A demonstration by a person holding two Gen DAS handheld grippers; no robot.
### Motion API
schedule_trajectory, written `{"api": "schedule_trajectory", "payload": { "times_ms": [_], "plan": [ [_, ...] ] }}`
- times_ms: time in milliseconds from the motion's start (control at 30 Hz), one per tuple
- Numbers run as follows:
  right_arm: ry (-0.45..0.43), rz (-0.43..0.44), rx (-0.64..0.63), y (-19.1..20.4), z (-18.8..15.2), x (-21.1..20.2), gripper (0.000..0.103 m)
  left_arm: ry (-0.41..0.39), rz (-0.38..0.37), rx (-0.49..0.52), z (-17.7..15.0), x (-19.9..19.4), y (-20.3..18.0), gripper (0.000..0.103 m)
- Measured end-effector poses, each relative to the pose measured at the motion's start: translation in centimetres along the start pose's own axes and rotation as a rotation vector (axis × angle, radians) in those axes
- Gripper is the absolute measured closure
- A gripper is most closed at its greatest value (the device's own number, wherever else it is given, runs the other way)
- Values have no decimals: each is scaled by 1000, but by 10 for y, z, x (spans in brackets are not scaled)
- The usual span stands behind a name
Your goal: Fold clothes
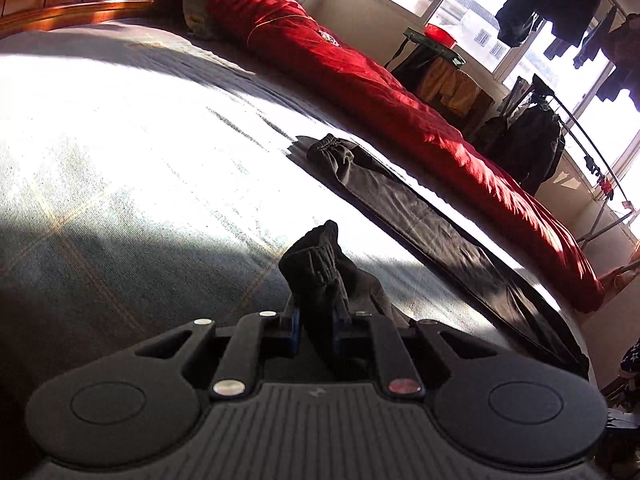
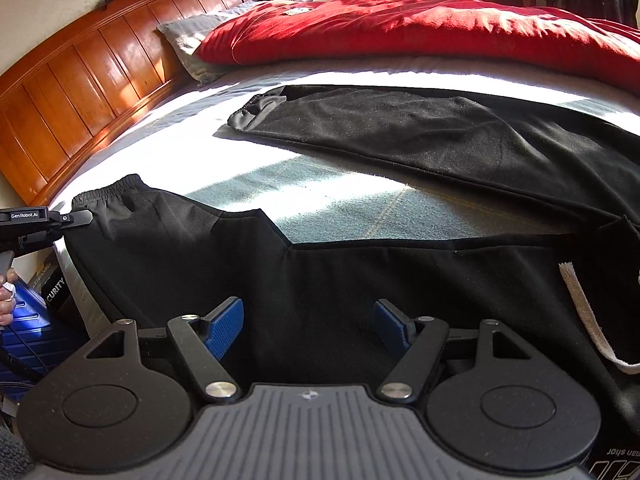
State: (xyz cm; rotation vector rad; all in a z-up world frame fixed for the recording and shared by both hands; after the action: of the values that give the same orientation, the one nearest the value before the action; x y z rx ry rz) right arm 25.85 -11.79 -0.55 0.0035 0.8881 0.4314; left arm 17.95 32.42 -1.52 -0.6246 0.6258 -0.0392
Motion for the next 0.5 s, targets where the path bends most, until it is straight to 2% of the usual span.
{"api": "schedule_trajectory", "payload": {
  "times_ms": [167,500],
  "plan": [
    [14,-4,1,-9,-1,2,27,-9,34,-54,-14,-15,4,91],
    [15,20,-21,-30,-6,-5,27,-11,162,-133,-50,-22,16,91]
  ]
}}
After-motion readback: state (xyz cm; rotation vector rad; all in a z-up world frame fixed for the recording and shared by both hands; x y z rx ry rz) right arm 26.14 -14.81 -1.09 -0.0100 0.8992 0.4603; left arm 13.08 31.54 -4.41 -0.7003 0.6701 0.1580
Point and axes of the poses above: each gripper's, at about its wrist camera, not at the fingertips, and x roughly the way its jaws point, y to its left, z to its top, the point moved 3 cm from there along x, roughly the way its jaws point, and after that the axes turned 9 degrees about -z, right-handed, at the moved point
